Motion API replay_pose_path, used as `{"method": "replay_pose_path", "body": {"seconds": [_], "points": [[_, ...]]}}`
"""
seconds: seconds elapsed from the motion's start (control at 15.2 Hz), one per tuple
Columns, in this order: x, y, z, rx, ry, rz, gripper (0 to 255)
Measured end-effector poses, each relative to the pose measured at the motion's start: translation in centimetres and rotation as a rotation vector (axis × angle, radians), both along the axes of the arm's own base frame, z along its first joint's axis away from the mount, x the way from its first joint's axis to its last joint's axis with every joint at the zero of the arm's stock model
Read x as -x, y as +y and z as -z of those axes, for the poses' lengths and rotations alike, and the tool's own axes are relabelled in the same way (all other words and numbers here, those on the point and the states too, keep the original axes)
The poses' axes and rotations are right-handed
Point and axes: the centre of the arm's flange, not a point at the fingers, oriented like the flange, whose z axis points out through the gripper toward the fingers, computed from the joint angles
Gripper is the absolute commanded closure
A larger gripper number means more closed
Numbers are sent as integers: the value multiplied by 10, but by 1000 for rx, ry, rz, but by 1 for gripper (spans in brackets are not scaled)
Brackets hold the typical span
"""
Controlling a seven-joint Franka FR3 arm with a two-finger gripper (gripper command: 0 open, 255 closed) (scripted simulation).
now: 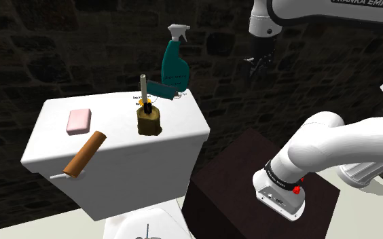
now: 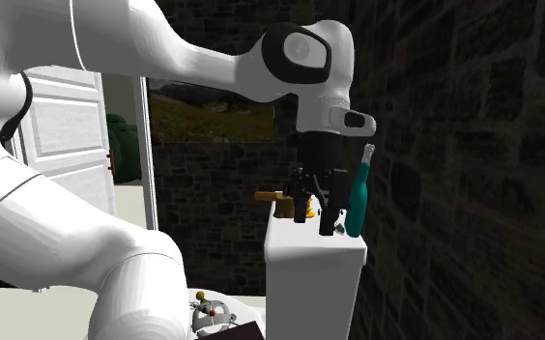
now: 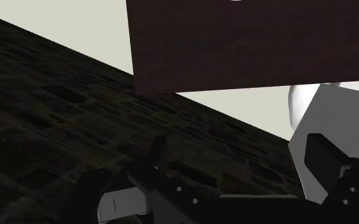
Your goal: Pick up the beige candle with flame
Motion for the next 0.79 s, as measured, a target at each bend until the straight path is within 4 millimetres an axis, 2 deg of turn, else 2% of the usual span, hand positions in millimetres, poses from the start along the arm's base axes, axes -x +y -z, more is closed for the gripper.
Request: {"method": "replay_pose_path", "body": {"seconds": [0.07, 0.26, 0.79], "points": [[0, 0, 0, 0, 0, 0, 0], [-4, 24, 4, -8, -11, 13, 0], [-24, 121, 17, -40, -52, 68, 0]]}}
